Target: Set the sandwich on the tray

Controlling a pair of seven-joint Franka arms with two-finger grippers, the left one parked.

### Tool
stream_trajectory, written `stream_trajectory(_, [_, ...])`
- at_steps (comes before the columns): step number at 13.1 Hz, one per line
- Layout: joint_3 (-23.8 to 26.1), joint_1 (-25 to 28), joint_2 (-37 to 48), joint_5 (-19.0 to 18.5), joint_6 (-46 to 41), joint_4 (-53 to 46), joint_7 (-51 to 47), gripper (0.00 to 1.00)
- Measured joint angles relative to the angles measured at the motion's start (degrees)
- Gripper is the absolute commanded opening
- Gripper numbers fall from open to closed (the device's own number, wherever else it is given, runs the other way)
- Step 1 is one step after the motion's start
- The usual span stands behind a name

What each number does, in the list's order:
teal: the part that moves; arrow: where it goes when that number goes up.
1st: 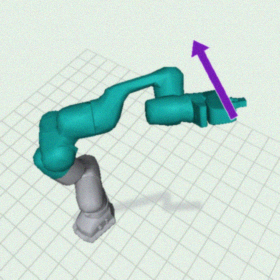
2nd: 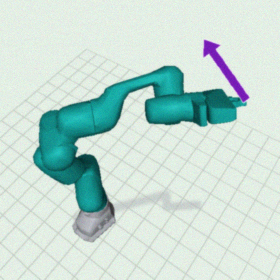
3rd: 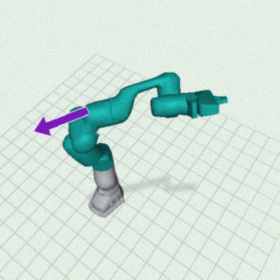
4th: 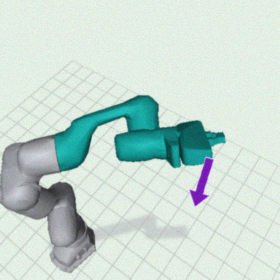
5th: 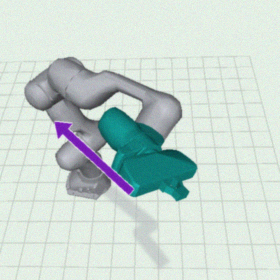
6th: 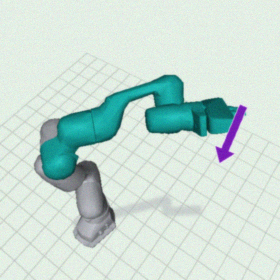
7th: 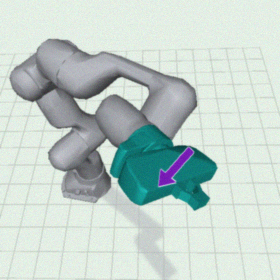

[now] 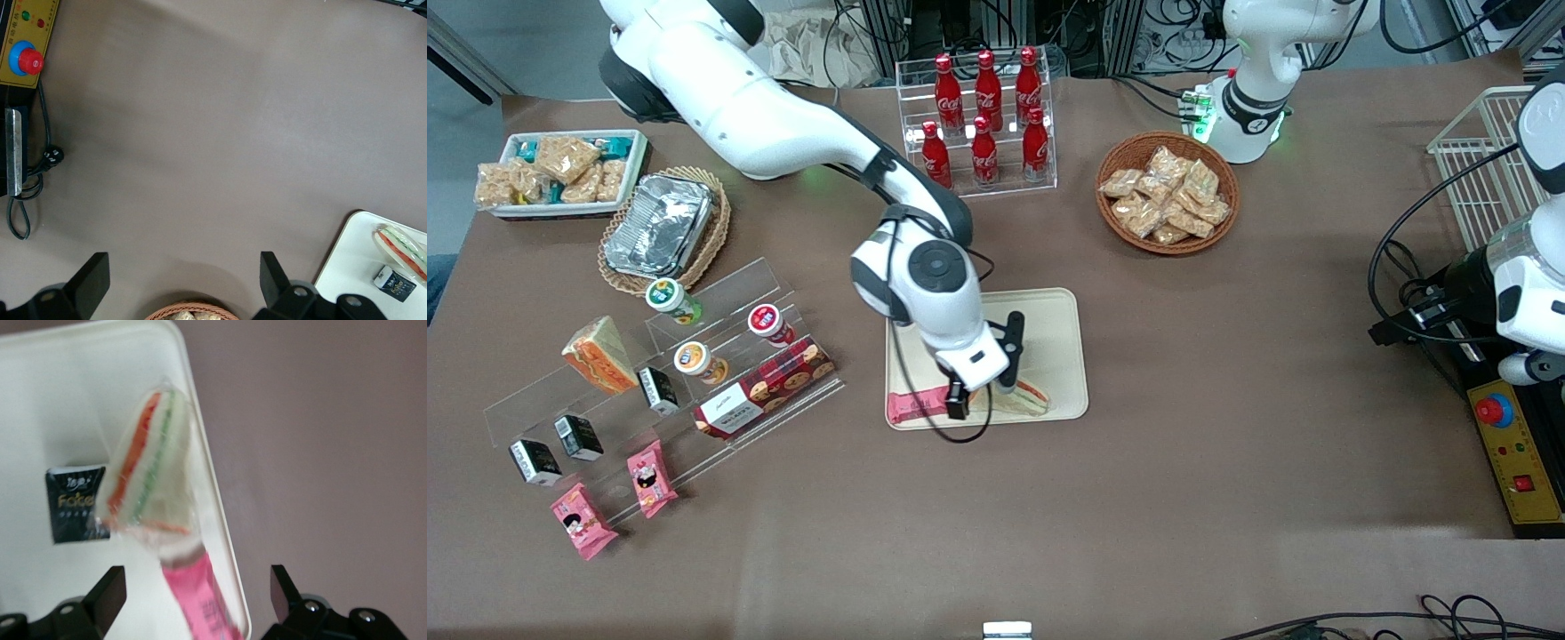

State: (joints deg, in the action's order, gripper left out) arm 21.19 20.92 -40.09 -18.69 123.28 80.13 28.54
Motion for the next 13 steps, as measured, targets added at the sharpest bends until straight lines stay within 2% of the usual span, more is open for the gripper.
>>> stream_trajectory(2, [-0.2,-4.4,4.8,8.3,-6.2,-0.5,-0.1,0.96])
stream_trajectory(4, [-0.1,-10.7,9.8,12.4,-11.6,-0.7,0.0,0.96])
stream_trajectory(6, [-0.1,-15.4,14.7,13.4,-16.6,-0.8,-0.1,0.96])
stream_trajectory(8, [-0.7,-17.9,19.1,13.5,-22.0,-0.9,-3.9,0.97])
stream_trajectory(13, [-6.4,-18.4,26.3,14.1,-32.3,-0.7,-21.7,0.97])
